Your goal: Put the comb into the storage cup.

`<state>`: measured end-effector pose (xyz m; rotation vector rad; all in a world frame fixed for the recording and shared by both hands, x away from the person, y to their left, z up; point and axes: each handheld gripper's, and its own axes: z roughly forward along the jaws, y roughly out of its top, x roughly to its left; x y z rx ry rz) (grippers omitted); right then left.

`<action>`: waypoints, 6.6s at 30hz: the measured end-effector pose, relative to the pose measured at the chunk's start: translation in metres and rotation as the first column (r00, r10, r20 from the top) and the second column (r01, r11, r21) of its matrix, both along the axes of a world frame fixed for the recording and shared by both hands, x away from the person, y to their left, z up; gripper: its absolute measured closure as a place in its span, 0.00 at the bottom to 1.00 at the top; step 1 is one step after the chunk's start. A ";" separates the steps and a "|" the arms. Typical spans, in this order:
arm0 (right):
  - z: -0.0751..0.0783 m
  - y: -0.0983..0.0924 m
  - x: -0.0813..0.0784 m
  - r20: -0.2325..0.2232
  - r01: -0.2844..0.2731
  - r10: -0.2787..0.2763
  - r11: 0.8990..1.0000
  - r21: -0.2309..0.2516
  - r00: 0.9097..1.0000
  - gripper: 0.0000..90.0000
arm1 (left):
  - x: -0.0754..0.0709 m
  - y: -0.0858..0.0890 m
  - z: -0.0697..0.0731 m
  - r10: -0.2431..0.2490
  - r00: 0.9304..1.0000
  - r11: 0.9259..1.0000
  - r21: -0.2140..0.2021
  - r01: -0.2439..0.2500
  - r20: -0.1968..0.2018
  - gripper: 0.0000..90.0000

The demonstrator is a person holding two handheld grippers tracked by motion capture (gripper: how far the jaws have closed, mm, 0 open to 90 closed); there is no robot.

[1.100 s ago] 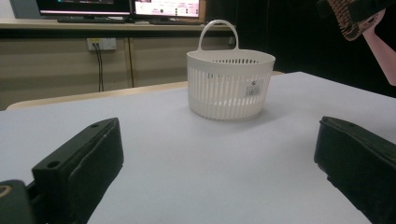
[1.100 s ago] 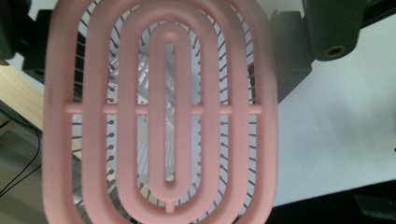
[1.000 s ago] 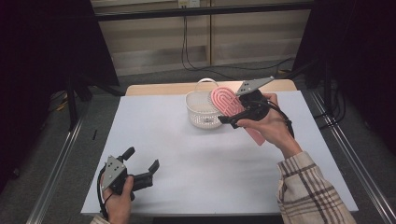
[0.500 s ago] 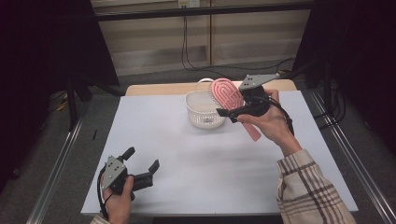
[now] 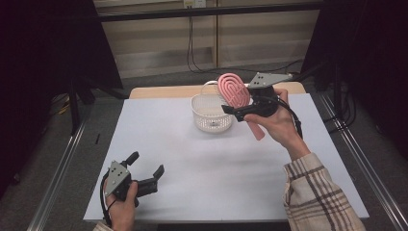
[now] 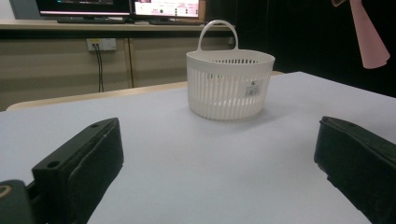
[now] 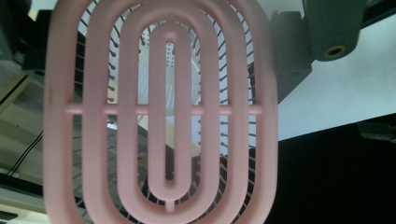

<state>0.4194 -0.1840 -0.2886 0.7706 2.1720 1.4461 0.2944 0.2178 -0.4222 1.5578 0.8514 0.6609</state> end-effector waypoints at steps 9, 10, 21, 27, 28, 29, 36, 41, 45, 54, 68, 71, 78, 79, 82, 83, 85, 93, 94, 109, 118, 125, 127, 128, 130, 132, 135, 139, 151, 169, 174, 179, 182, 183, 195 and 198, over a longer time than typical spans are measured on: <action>0.002 0.001 0.003 0.027 0.015 -0.016 0.999 0.036 1.000 0.22 | 0.000 0.000 0.000 0.000 1.000 1.000 -0.005 0.000 -0.001 0.02; 0.002 0.001 0.004 0.033 0.013 -0.014 0.999 0.037 0.999 0.22 | 0.000 0.000 0.000 0.000 1.000 1.000 -0.005 0.000 -0.001 0.02; 0.007 0.007 0.011 0.053 0.015 -0.019 0.997 0.074 0.998 0.22 | 0.000 0.000 0.000 0.002 1.000 1.000 -0.007 -0.002 -0.003 0.02; 0.006 0.008 0.018 0.056 0.035 -0.040 0.995 0.092 0.998 0.22 | 0.000 0.000 0.000 0.002 1.000 1.000 -0.012 -0.002 -0.001 0.02; 0.006 0.008 0.019 0.054 0.037 -0.042 0.995 0.096 0.998 0.22 | 0.000 0.000 0.000 0.001 1.000 1.000 -0.013 -0.001 -0.001 0.02; 0.006 0.008 0.021 0.050 0.039 -0.044 0.994 0.100 0.998 0.22 | 0.000 0.000 0.000 0.001 1.000 1.000 -0.012 -0.001 -0.001 0.02; 0.006 0.008 0.025 0.065 0.069 -0.078 0.989 0.128 0.995 0.22 | 0.000 0.001 0.000 0.003 1.000 1.000 -0.009 -0.003 0.001 0.02; 0.007 0.008 0.029 0.077 0.091 -0.103 0.985 0.144 0.992 0.22 | -0.001 0.000 0.000 0.002 1.000 1.000 -0.014 -0.002 0.001 0.02; 0.009 0.008 0.032 0.088 0.099 -0.114 0.983 0.156 0.990 0.22 | 0.000 0.001 0.000 0.001 1.000 1.000 -0.010 -0.001 0.000 0.02; 0.013 0.010 0.038 0.105 0.101 -0.120 0.981 0.167 0.987 0.22 | -0.001 0.000 0.000 0.001 1.000 1.000 -0.020 -0.001 0.002 0.02; 0.017 0.025 0.048 0.117 0.094 -0.111 0.985 0.145 0.987 0.22 | -0.001 0.002 0.001 0.005 1.000 1.000 -0.023 -0.005 0.002 0.02; 0.017 0.029 0.051 0.122 0.094 -0.112 0.985 0.146 0.986 0.22 | -0.001 0.002 0.000 0.004 1.000 1.000 -0.021 -0.004 0.001 0.02; 0.019 0.037 0.058 0.129 0.086 -0.102 0.988 0.128 0.986 0.22 | -0.001 0.001 0.000 0.002 1.000 1.000 -0.019 -0.002 0.002 0.02; 0.020 0.038 0.059 0.129 0.085 -0.102 0.988 0.131 0.986 0.22 | -0.001 0.001 0.000 0.004 1.000 1.000 -0.020 -0.004 0.001 0.02; 0.023 0.040 0.061 0.136 0.082 -0.100 0.988 0.132 0.986 0.22 | -0.001 0.002 0.000 0.003 1.000 1.000 -0.021 -0.003 -0.002 0.02; 0.024 0.041 0.061 0.139 0.082 -0.101 0.987 0.135 0.985 0.22 | -0.001 0.002 0.000 0.004 1.000 1.000 -0.018 -0.004 -0.001 0.02; 0.025 0.040 0.062 0.142 0.085 -0.106 0.986 0.146 0.984 0.22 | -0.001 0.003 0.000 0.007 1.000 1.000 -0.021 -0.007 -0.001 0.02; 0.021 0.040 0.067 0.139 0.122 -0.151 0.974 0.193 0.979 0.22 | 0.000 0.002 0.000 0.002 1.000 1.000 -0.021 -0.002 -0.002 0.02; 0.021 0.040 0.068 0.139 0.130 -0.160 0.970 0.203 0.977 0.22 | 0.000 0.002 0.000 0.003 1.000 1.000 -0.021 -0.003 -0.003 0.02; 0.013 0.039 0.079 0.141 0.178 -0.217 0.953 0.244 0.966 0.22 | 0.000 0.001 0.000 0.002 1.000 1.000 -0.024 -0.002 -0.001 0.02; 0.006 0.040 0.092 0.128 0.203 -0.239 0.948 0.246 0.963 0.22 | -0.001 0.002 0.000 -0.001 1.000 1.000 -0.020 0.000 -0.004 0.02; -0.002 0.045 0.101 0.116 0.218 -0.252 0.945 0.245 0.961 0.22 | 0.000 0.003 0.000 -0.001 1.000 1.000 -0.017 0.001 -0.005 0.02; -0.004 0.047 0.103 0.112 0.222 -0.255 0.944 0.244 0.960 0.22 | 0.000 0.003 0.000 -0.002 1.000 1.000 -0.018 0.002 -0.005 0.02; -0.006 0.047 0.105 0.109 0.220 -0.252 0.945 0.244 0.962 0.22 | -0.001 0.003 0.000 -0.001 1.000 1.000 -0.019 0.001 -0.004 0.02; -0.008 0.050 0.107 0.109 0.226 -0.257 0.945 0.235 0.960 0.22 | -0.001 0.003 0.000 -0.003 1.000 1.000 -0.019 0.003 -0.005 0.02; -0.011 0.052 0.109 0.114 0.228 -0.257 0.948 0.222 0.960 0.22 | 0.000 0.003 0.000 -0.001 1.000 1.000 -0.014 0.001 -0.008 0.02; -0.014 0.053 0.112 0.111 0.227 -0.257 0.946 0.230 0.960 0.22 | 0.000 0.002 -0.001 -0.001 1.000 1.000 -0.023 0.001 -0.011 0.02; -0.019 0.053 0.114 0.100 0.233 -0.263 0.943 0.238 0.960 0.22 | 0.000 0.002 0.000 -0.003 1.000 1.000 -0.021 0.003 -0.009 0.02; -0.031 0.055 0.115 0.093 0.230 -0.256 0.946 0.229 0.962 0.22 | 0.000 0.002 -0.001 -0.007 1.000 1.000 -0.021 0.006 -0.012 0.02; -0.051 0.052 0.113 0.061 0.222 -0.237 0.956 0.191 0.970 0.22 | 0.000 0.002 0.000 -0.003 1.000 1.000 -0.018 0.003 -0.005 0.02; -0.053 0.051 0.112 0.063 0.223 -0.237 0.958 0.183 0.969 0.22 | 0.000 0.002 0.000 -0.002 1.000 1.000 -0.023 0.002 -0.013 0.02; -0.064 0.052 0.109 0.052 0.225 -0.236 0.960 0.167 0.970 0.22 | 0.000 0.002 0.000 -0.006 1.000 1.000 -0.018 0.005 -0.013 0.02; -0.069 0.050 0.109 0.042 0.229 -0.239 0.960 0.158 0.970 0.22 | 0.000 0.002 0.000 -0.003 1.000 1.000 -0.015 0.003 -0.009 0.02; -0.070 0.050 0.110 0.038 0.226 -0.235 0.961 0.160 0.971 0.22 | 0.000 0.002 0.000 -0.001 1.000 1.000 -0.012 0.001 -0.009 0.02; -0.081 0.049 0.109 0.028 0.229 -0.235 0.964 0.137 0.972 0.22 | 0.000 0.002 -0.001 -0.004 1.000 1.000 -0.007 0.004 -0.010 0.02; -0.082 0.048 0.109 0.015 0.230 -0.235 0.960 0.157 0.972 0.22 | 0.000 0.002 -0.001 -0.008 1.000 1.000 -0.007 0.008 -0.011 0.02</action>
